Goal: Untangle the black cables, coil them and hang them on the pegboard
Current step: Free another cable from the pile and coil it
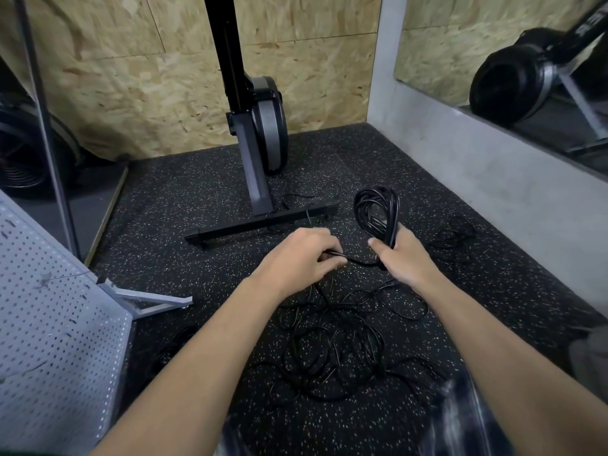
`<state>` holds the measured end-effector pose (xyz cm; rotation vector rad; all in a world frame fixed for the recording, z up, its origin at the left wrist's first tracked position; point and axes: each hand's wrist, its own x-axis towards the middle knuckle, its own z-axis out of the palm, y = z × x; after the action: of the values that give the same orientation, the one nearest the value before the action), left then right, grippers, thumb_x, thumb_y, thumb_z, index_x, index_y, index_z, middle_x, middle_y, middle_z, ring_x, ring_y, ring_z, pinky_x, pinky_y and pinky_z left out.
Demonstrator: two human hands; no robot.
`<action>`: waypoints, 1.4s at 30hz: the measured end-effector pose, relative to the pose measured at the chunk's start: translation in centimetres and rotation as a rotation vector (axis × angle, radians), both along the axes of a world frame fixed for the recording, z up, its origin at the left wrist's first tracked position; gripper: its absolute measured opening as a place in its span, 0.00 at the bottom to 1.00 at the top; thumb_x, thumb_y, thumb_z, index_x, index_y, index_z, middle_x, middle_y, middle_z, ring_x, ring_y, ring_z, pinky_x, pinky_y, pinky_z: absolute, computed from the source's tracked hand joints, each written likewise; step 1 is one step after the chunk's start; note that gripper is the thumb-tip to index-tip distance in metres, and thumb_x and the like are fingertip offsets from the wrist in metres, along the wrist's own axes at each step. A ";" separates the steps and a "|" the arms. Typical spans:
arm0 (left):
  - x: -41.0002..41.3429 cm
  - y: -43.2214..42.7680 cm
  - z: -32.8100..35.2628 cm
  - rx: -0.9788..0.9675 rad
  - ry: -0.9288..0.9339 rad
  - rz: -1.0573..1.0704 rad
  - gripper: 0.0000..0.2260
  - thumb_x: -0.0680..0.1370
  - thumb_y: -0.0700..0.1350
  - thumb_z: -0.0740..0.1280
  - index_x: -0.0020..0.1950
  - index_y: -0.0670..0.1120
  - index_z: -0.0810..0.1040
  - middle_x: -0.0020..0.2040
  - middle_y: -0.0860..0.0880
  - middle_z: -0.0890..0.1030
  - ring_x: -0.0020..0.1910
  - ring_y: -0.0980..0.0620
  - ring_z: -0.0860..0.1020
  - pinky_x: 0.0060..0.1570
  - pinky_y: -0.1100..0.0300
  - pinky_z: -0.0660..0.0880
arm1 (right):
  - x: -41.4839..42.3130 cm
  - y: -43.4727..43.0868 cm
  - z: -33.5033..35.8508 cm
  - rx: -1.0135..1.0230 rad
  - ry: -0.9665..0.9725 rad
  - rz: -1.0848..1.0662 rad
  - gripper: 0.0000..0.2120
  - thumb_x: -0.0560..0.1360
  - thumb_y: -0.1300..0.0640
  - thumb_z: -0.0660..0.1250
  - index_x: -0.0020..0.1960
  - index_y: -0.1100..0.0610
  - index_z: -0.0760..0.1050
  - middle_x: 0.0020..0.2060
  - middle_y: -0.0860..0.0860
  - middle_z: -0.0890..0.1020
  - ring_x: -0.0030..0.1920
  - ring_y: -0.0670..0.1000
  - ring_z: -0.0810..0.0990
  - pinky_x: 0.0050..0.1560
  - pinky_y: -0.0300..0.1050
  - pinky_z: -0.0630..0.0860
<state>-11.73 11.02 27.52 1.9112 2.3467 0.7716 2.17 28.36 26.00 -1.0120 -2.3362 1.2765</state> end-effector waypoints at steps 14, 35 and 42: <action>-2.9 -1.4 0.1 -0.195 -0.253 0.145 0.14 0.82 0.56 0.69 0.40 0.50 0.79 0.36 0.50 0.80 0.36 0.50 0.77 0.39 0.53 0.75 | 0.9 0.6 1.6 -0.206 0.261 -0.149 0.11 0.82 0.55 0.69 0.63 0.45 0.77 0.53 0.46 0.82 0.54 0.50 0.82 0.59 0.49 0.76; 0.1 -1.2 2.3 0.384 -0.195 0.088 0.08 0.74 0.48 0.79 0.51 0.47 0.87 0.45 0.52 0.80 0.45 0.54 0.80 0.47 0.55 0.78 | 0.0 -2.3 0.3 -0.104 -0.031 0.271 0.36 0.72 0.18 0.52 0.72 0.36 0.72 0.66 0.41 0.79 0.67 0.48 0.77 0.73 0.57 0.70; 0.0 -0.9 1.7 0.426 -0.226 0.099 0.11 0.72 0.47 0.81 0.50 0.45 0.85 0.46 0.51 0.81 0.47 0.54 0.80 0.50 0.55 0.78 | 0.1 -3.1 0.5 -0.241 -0.142 0.483 0.38 0.70 0.17 0.53 0.76 0.31 0.64 0.78 0.44 0.69 0.75 0.49 0.68 0.77 0.63 0.64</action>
<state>-11.71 10.11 29.20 1.7216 2.2873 1.5132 2.31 25.24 26.51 -0.6316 -2.6907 1.7458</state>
